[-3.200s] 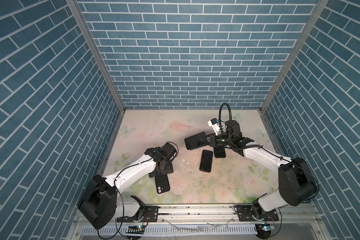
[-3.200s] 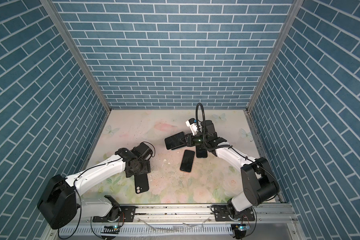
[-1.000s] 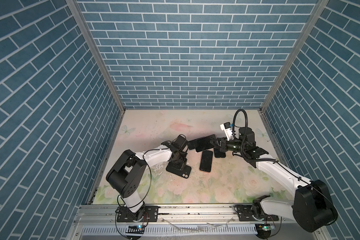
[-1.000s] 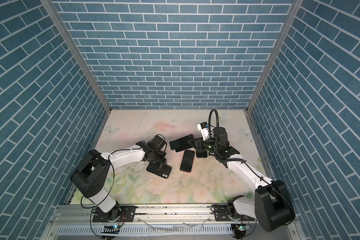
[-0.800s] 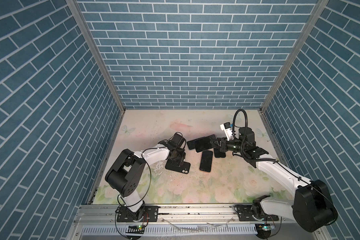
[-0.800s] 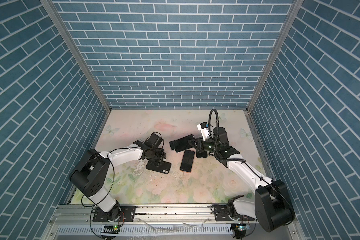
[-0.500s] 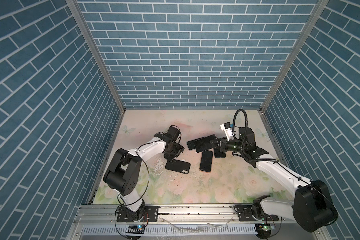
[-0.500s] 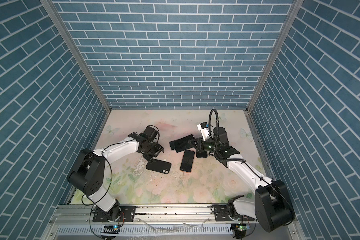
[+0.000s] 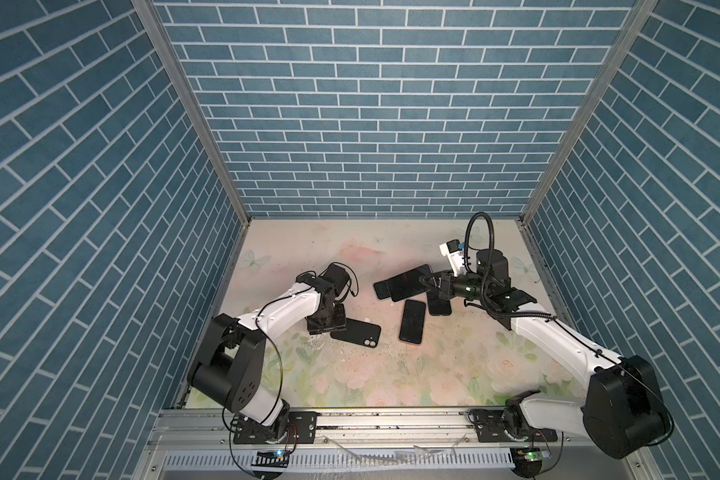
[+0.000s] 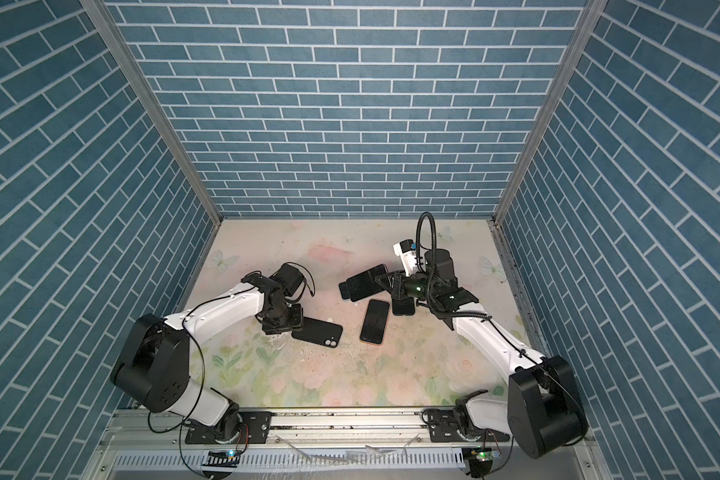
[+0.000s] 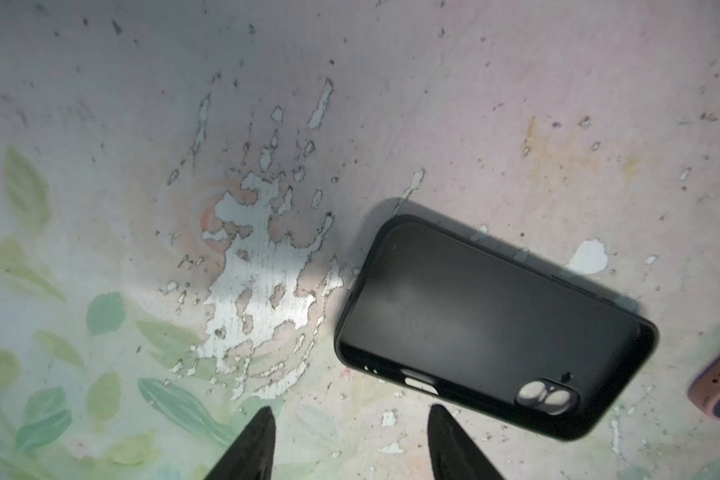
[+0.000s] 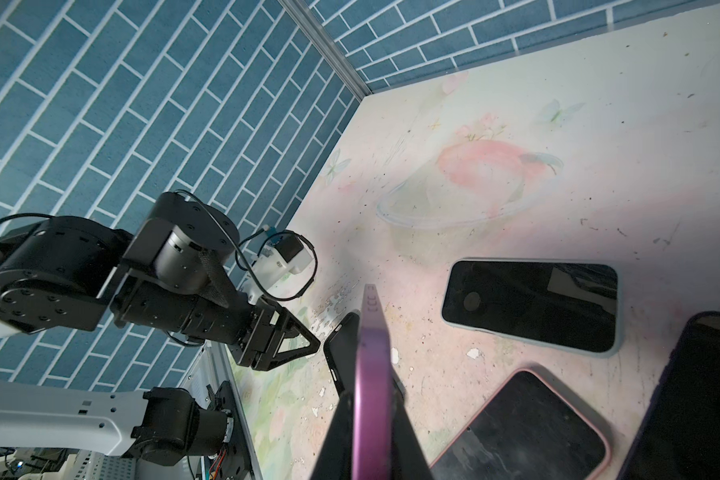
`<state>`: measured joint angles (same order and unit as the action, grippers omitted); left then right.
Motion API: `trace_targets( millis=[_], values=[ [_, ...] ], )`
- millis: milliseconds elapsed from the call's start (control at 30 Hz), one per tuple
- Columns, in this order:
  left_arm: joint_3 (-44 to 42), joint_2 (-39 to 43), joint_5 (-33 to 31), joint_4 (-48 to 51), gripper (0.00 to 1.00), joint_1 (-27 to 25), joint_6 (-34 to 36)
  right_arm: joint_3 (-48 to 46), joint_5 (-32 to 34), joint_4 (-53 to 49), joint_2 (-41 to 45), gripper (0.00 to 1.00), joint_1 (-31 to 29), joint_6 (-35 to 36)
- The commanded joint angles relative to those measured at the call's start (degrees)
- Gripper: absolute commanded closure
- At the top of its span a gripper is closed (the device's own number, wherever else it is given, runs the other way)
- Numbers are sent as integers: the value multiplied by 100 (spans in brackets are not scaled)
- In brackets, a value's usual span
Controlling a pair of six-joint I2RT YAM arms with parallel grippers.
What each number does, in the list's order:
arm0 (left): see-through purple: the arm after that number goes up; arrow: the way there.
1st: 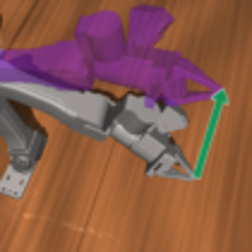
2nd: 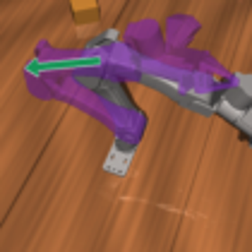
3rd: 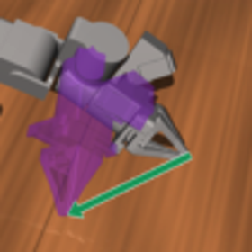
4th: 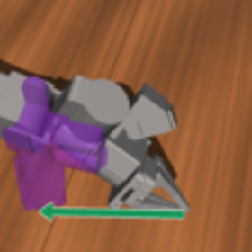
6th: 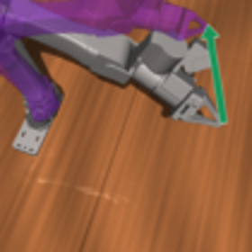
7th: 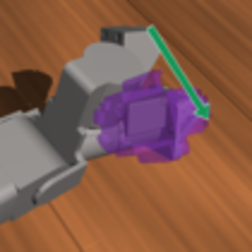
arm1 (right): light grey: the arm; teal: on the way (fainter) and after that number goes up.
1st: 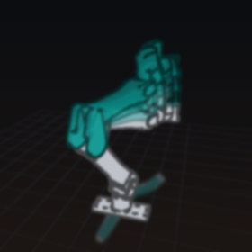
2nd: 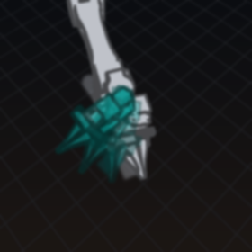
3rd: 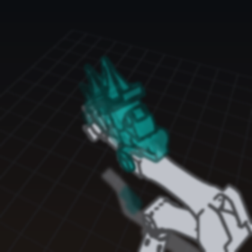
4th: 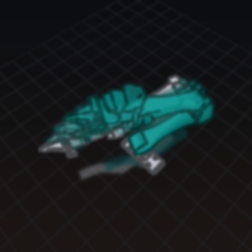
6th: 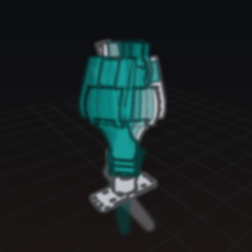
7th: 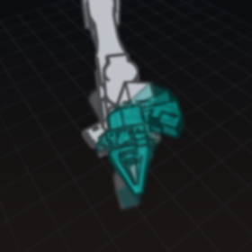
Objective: Put the phone into the phone case
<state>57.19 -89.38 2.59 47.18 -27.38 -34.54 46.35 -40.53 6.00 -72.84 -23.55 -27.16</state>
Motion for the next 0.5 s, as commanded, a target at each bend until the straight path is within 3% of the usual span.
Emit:
trace_targets(
  millis=[0, 167, 467],
  values=[
    [-68, -265, -206, -388, 45, 26, 330, 173, -139, 103, 101, 100, 26, -25],
    [-111, -692, -317, -627, 59, 39, 168, 81, -87, 138, 220, 100, 27, -61],
    [-173, -825, -499, -776, 73, 41, -21, 15, -78, 79, 327, 100, 24, -70]
  ],
)
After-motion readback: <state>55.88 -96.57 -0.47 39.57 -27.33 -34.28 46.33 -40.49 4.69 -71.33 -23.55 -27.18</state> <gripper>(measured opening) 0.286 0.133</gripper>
